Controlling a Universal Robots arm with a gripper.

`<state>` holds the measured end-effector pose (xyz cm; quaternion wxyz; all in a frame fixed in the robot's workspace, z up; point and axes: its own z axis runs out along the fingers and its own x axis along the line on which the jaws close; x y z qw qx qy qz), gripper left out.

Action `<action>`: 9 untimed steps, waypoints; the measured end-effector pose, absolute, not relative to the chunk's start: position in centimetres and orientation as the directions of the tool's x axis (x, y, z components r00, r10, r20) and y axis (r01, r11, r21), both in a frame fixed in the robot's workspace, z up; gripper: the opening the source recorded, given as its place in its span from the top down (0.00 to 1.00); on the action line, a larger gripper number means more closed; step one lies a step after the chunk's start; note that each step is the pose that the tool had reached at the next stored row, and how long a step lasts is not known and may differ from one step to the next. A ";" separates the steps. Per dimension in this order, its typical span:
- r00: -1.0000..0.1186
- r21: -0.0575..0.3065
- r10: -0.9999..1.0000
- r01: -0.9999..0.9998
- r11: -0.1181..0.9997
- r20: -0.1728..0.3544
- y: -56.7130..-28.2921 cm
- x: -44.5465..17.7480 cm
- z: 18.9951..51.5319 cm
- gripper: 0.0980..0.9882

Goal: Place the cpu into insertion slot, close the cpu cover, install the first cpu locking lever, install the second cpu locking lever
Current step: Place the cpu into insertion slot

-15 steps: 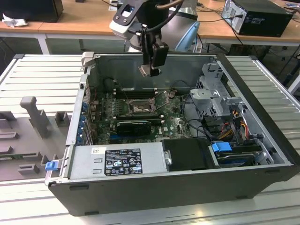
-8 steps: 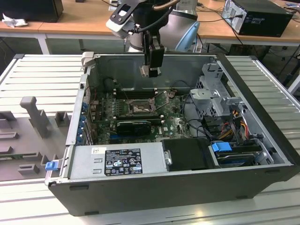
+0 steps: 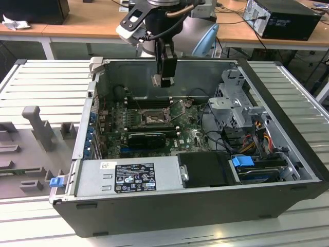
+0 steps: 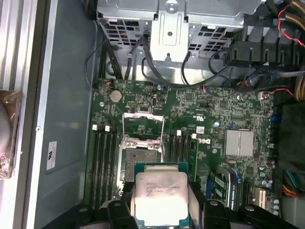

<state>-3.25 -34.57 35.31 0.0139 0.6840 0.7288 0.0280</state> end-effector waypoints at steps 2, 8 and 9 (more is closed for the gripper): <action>-0.051 0.059 0.999 0.997 0.050 0.018 -34.5 -3.2 35.2 0.52; -0.026 0.059 1.000 0.998 0.025 0.018 -34.5 -3.2 35.0 0.52; -0.017 0.059 1.000 0.998 0.016 0.018 -34.5 -3.3 34.9 0.52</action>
